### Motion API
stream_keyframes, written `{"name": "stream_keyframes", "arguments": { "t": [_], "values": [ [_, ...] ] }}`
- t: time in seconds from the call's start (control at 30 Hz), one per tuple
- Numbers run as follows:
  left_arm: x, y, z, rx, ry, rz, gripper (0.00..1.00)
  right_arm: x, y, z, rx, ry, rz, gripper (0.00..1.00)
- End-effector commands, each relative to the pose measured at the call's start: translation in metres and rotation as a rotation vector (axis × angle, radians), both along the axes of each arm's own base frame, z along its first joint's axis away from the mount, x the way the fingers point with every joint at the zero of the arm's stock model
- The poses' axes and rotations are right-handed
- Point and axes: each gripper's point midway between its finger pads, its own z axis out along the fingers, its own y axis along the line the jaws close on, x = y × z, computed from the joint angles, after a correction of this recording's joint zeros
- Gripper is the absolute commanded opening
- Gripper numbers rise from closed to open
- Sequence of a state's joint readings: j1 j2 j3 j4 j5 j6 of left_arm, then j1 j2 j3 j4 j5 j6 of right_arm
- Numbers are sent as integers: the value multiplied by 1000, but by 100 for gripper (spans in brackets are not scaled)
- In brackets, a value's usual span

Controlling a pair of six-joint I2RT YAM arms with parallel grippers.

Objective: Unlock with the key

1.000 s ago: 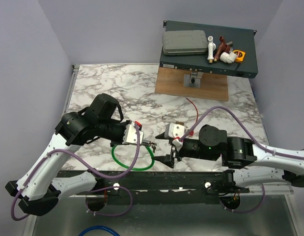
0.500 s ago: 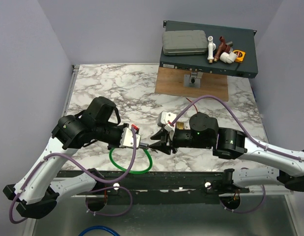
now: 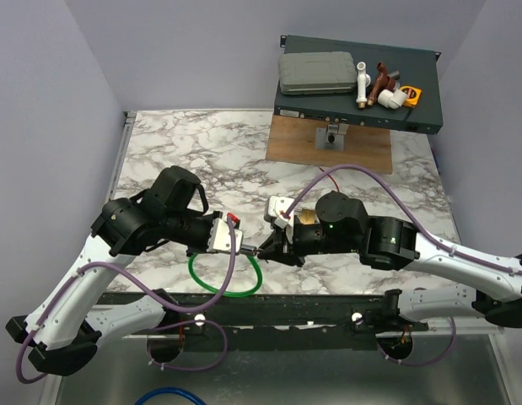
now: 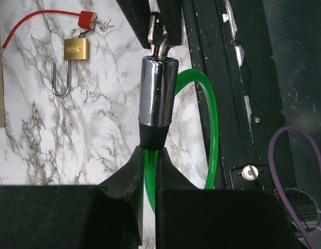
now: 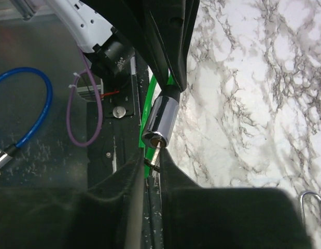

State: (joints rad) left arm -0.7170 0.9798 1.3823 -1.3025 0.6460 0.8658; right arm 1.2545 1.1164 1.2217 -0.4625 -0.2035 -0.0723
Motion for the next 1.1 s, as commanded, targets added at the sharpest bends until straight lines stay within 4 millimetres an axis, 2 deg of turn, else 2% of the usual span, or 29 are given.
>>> {"name": "stream_keyframes", "arguments": {
  "t": [0.0,0.1,0.23,0.4,0.6,0.7,1.07],
  "values": [
    [3,-3,8,-40,-32,8,0,9,4,0,-12,-8,-40,3],
    [5,-3,9,-41,-43,14,0,16,8,7,43,-8,-79,1],
    [9,-2,9,-39,-66,25,0,20,9,6,64,14,-118,1],
    [18,-3,15,-51,-120,45,0,22,12,3,105,130,-170,1],
    [43,-5,32,-77,-348,77,0,32,17,-2,145,319,-237,1],
    [52,-6,39,-92,-428,98,0,44,13,-3,180,406,-280,1],
    [68,-5,35,-85,-592,111,0,53,3,17,283,622,-194,1]
  ]
}}
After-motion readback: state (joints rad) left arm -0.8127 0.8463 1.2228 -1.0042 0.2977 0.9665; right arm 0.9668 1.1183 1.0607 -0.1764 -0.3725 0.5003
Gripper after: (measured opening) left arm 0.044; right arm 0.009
